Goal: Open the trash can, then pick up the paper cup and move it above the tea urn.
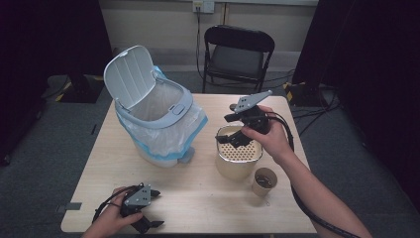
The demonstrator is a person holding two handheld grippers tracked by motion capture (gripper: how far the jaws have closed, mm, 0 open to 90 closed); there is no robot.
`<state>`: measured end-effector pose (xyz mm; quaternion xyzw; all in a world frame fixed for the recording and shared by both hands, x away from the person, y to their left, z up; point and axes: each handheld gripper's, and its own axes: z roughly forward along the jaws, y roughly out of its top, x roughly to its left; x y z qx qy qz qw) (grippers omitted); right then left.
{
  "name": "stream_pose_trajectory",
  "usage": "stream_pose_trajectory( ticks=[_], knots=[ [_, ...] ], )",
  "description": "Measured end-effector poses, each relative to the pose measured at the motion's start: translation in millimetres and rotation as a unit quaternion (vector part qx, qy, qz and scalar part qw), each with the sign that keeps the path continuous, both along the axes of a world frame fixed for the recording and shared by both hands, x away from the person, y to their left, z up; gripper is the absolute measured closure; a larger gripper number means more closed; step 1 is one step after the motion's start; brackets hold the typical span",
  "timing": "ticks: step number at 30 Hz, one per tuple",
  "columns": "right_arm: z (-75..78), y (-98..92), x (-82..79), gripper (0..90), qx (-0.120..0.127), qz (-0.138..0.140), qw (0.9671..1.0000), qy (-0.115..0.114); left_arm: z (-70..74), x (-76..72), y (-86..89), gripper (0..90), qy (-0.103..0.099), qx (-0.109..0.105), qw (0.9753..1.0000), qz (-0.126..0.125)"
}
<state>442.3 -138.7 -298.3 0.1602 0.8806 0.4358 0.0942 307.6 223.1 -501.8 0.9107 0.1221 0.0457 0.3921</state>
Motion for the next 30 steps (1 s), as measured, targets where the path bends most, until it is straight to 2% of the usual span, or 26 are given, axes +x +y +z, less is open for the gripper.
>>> stream_pose_trajectory(
  ticks=[4,13,16,25,30],
  knots=[
    [-5.4,-9.3,-2.1,18.0,0.002,-0.007,1.0,-0.001,-0.1,-0.2,-0.1,4.4,0.002,0.0,1.0,0.0],
    [-12.2,-27.6,-9.5,18.1,0.011,-0.018,0.9997,0.012,-0.2,-0.3,-0.1,4.5,0.003,-0.001,1.0,0.001],
    [-17.7,-40.5,-13.0,17.3,0.017,-0.026,0.9993,0.023,-0.2,-0.3,-0.1,4.4,0.003,-0.001,1.0,0.001],
    [-29.9,-71.6,-22.6,15.0,0.023,-0.047,0.9984,0.021,-0.1,-0.5,0.2,4.4,0.004,0.001,1.0,0.003],
    [-39.8,-85.3,-26.5,14.9,0.018,-0.052,0.998,0.031,-0.1,-0.5,0.2,4.4,0.004,0.001,1.0,0.003]
  ],
)
